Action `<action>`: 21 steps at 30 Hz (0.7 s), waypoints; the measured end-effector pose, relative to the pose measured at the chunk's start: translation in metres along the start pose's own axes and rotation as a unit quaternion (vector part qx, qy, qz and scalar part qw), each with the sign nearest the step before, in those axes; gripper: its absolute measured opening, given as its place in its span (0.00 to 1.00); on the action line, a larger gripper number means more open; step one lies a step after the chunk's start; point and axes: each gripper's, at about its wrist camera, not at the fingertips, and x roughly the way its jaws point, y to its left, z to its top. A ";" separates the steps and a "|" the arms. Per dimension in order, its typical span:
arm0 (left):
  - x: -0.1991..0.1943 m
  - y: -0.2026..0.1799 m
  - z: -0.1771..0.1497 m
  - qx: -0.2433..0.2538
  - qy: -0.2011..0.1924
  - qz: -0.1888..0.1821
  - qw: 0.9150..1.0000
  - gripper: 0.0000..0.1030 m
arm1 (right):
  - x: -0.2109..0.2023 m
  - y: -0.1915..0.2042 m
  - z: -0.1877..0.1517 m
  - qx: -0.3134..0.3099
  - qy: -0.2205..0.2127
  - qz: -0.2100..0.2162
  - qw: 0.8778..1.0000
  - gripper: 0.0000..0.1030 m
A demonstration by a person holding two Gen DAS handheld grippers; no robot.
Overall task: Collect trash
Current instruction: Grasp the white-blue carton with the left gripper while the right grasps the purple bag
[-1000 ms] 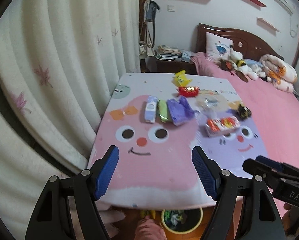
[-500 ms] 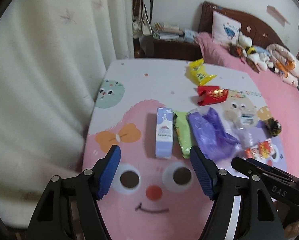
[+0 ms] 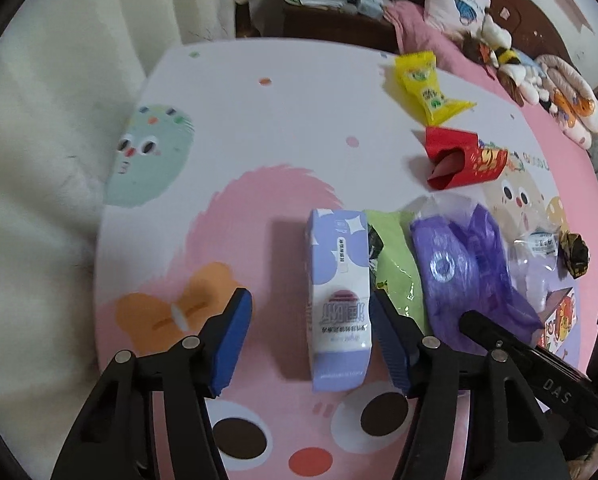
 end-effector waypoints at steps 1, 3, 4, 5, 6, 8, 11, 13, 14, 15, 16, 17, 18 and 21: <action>0.005 -0.002 0.001 0.002 0.005 -0.003 1.000 0.60 | 0.001 0.001 0.001 -0.002 -0.003 0.002 1.000 0.27; 0.010 -0.007 0.000 0.007 0.011 -0.004 1.000 0.60 | 0.000 0.005 0.001 -0.011 -0.011 0.004 1.000 0.16; 0.014 -0.008 0.001 0.008 0.014 -0.004 1.000 0.60 | -0.001 0.007 0.001 -0.015 -0.014 0.006 1.000 0.14; 0.015 -0.011 0.000 0.008 0.017 -0.004 1.000 0.59 | -0.003 0.009 0.001 -0.019 -0.019 0.005 1.000 0.12; 0.017 -0.012 0.000 0.009 0.020 -0.004 1.000 0.54 | -0.007 0.011 0.000 -0.024 -0.025 0.003 0.999 0.09; 0.026 -0.013 0.002 0.007 0.032 -0.006 0.999 0.46 | -0.014 0.012 -0.002 -0.029 -0.031 -0.001 0.999 0.06; 0.035 -0.014 0.003 0.003 0.042 -0.009 0.999 0.35 | -0.025 0.011 -0.006 -0.033 -0.040 0.000 0.999 0.05; 0.037 -0.016 0.002 0.005 0.036 -0.005 0.999 0.33 | -0.034 0.010 -0.008 -0.035 -0.045 0.000 0.998 0.04; 0.037 -0.016 0.001 0.007 0.034 -0.003 0.999 0.33 | -0.037 0.010 -0.009 -0.036 -0.048 0.000 0.998 0.04; 0.038 -0.017 0.000 0.009 0.032 0.002 0.999 0.32 | -0.041 0.010 -0.010 -0.037 -0.051 0.000 0.998 0.03; 0.037 -0.018 -0.001 0.011 0.029 0.010 0.999 0.32 | -0.047 0.010 -0.011 -0.038 -0.054 0.001 0.998 0.03; 0.035 -0.018 -0.003 0.011 0.026 0.017 0.999 0.32 | -0.052 0.010 -0.013 -0.039 -0.058 0.002 0.998 0.03; 0.031 -0.020 -0.005 0.010 0.019 0.021 1.000 0.32 | -0.057 0.009 -0.015 -0.040 -0.061 0.002 0.997 0.03; 0.011 -0.024 -0.014 0.011 -0.008 0.030 0.999 0.32 | -0.075 0.009 -0.021 -0.050 -0.073 0.004 0.996 0.03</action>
